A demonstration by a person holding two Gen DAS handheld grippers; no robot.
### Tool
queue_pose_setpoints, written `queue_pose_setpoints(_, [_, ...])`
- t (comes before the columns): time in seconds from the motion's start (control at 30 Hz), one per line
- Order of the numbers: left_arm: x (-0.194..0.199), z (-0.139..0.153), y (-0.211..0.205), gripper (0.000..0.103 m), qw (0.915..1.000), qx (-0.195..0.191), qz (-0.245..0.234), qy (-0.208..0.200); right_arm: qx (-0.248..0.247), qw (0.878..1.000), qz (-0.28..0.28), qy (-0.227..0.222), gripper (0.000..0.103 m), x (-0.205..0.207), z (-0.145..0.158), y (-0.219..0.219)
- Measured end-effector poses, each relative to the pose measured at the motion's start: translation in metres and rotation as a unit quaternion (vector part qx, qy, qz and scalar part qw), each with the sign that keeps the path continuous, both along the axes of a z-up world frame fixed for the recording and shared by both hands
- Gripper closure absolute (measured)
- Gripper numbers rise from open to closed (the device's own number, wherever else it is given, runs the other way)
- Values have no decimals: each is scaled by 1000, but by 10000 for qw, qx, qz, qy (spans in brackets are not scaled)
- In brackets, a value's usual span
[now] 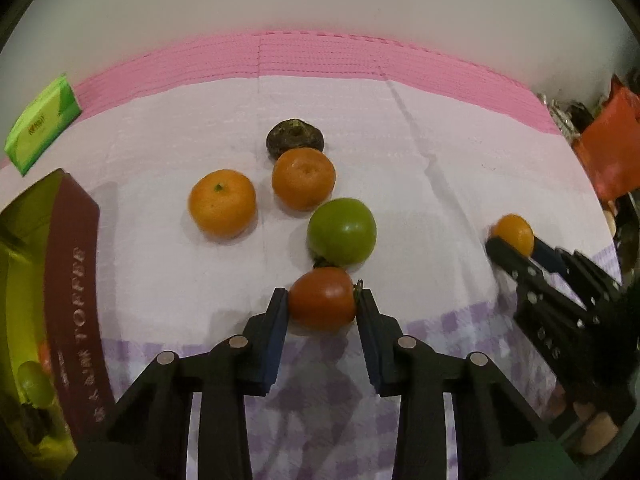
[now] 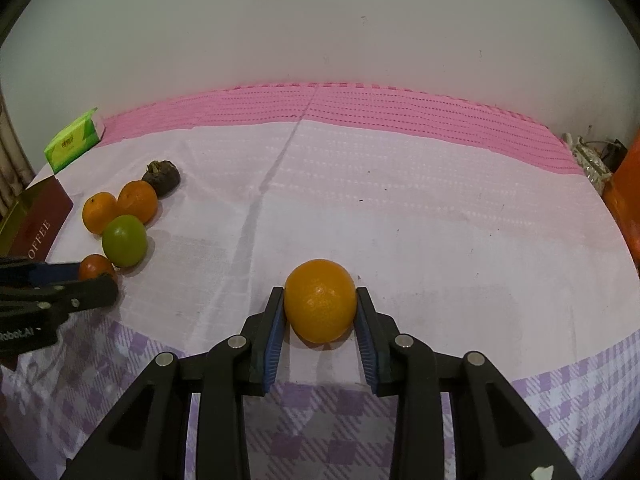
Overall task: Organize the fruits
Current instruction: 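Carry the red tomato over the tray with the left gripper and release it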
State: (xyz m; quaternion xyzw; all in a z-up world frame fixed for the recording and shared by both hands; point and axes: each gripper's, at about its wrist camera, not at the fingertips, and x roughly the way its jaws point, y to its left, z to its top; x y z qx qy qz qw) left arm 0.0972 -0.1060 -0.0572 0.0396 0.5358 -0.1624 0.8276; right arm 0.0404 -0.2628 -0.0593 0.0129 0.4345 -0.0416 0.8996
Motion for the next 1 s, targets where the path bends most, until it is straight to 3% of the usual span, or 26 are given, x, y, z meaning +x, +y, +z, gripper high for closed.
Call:
queue_pose_setpoints(0.3, [-34, 29, 38, 68, 9996, 130, 89, -218, -43, 10000, -2, 9, 72, 1, 0, 1])
queue_pose_setpoints(0.6, [-62, 59, 115, 68, 9964, -37, 813, -221, -69, 10000, -3, 13, 71, 1, -1, 1])
queue_pose_setpoints(0.8, [-67, 49, 167, 68, 9903, 145, 1380, -75, -71, 10000, -5, 12, 71, 0, -1, 1])
queue_pose_setpoints(1.0, [-73, 27, 193, 68, 9861, 396, 1608, 116, -75, 10000, -3, 12, 71, 1, -1, 1])
